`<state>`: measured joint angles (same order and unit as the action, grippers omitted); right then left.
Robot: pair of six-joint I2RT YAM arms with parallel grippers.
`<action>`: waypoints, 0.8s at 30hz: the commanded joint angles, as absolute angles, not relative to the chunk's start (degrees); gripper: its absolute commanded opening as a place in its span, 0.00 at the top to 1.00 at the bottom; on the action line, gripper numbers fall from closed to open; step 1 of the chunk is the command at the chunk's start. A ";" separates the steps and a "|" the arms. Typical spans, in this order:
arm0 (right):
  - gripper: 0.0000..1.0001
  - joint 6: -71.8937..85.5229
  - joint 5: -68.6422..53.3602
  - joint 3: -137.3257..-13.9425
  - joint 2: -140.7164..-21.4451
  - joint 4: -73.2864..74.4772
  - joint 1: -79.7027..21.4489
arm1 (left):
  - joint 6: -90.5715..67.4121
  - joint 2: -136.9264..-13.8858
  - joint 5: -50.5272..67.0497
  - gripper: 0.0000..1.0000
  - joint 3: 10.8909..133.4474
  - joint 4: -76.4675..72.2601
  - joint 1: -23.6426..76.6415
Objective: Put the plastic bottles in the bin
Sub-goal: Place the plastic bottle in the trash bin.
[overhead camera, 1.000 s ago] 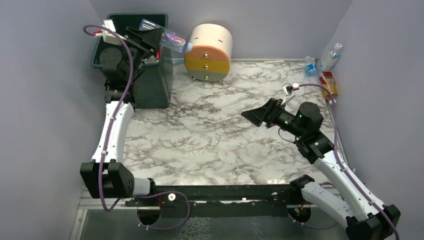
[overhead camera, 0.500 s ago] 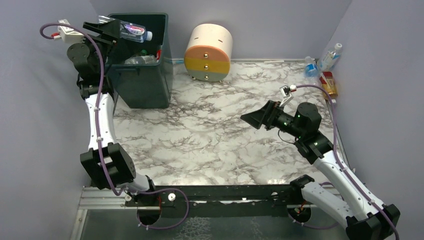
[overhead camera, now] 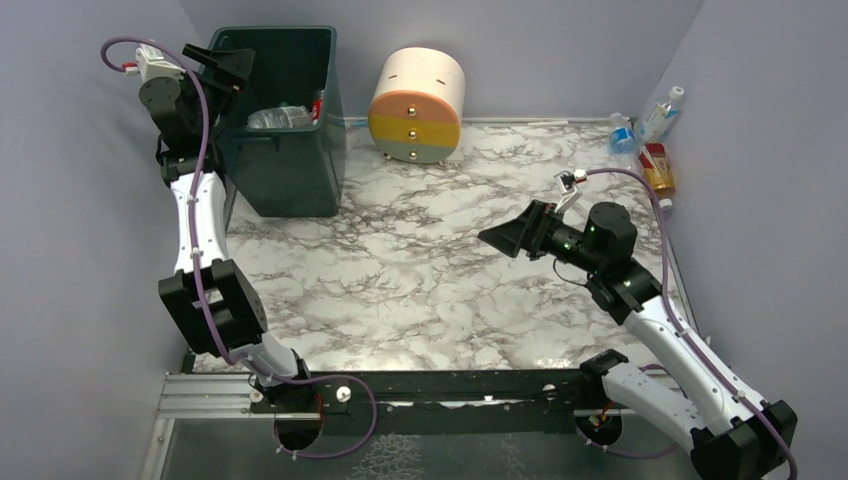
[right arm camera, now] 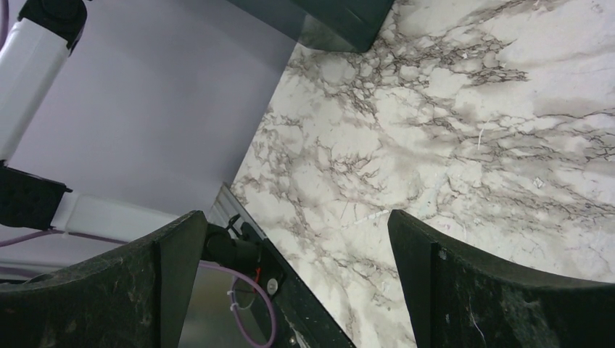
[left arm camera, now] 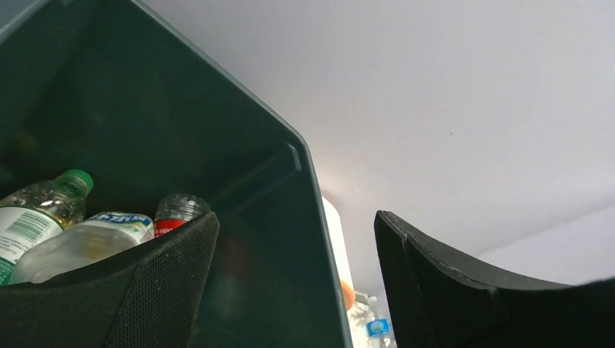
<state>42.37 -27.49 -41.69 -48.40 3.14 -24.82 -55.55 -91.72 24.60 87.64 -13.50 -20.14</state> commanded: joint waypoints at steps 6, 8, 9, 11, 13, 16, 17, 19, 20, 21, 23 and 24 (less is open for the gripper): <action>0.02 38.25 -21.48 -44.49 -52.26 4.60 -25.22 | -54.19 -87.47 35.53 0.01 90.28 -13.30 -15.97; 0.02 35.72 -17.74 -47.37 -53.67 6.90 -25.22 | -53.97 -85.38 36.73 0.01 87.48 -13.63 -13.75; 0.02 34.15 -16.24 -48.91 -54.59 7.73 -25.22 | -53.92 -84.28 37.40 0.01 85.56 -14.02 -12.56; 0.01 31.52 -13.31 -52.46 -56.73 9.30 -25.20 | -53.44 -81.52 37.99 0.01 81.75 -14.14 -9.71; 0.01 28.92 -9.83 -55.81 -59.34 10.71 -25.14 | -52.62 -78.84 38.22 0.01 78.27 -14.20 -6.76; 0.00 24.00 -3.07 -60.82 -63.92 13.20 -24.99 | -51.12 -74.67 38.01 0.01 72.71 -13.77 -1.51; 0.01 22.60 -0.60 -62.37 -65.71 13.81 -24.60 | -50.50 -73.79 37.86 0.01 71.23 -13.47 0.17; 0.01 20.46 1.92 -65.66 -69.24 14.66 -22.40 | -49.53 -72.47 37.71 0.01 68.65 -13.00 2.94; 0.01 20.00 2.12 -67.19 -71.05 15.06 -20.66 | -49.18 -71.98 37.71 0.01 67.30 -13.01 4.08; 0.01 20.05 1.84 -68.86 -72.57 15.33 -18.06 | -48.75 -71.45 37.56 0.01 66.08 -13.01 4.95; 0.01 20.97 -0.06 -71.66 -75.37 14.85 -12.20 | -48.52 -70.53 37.63 0.01 63.41 -13.68 6.11; 0.01 21.32 -0.55 -72.81 -76.58 14.71 -9.45 | -48.49 -70.12 37.96 0.01 62.14 -13.96 6.37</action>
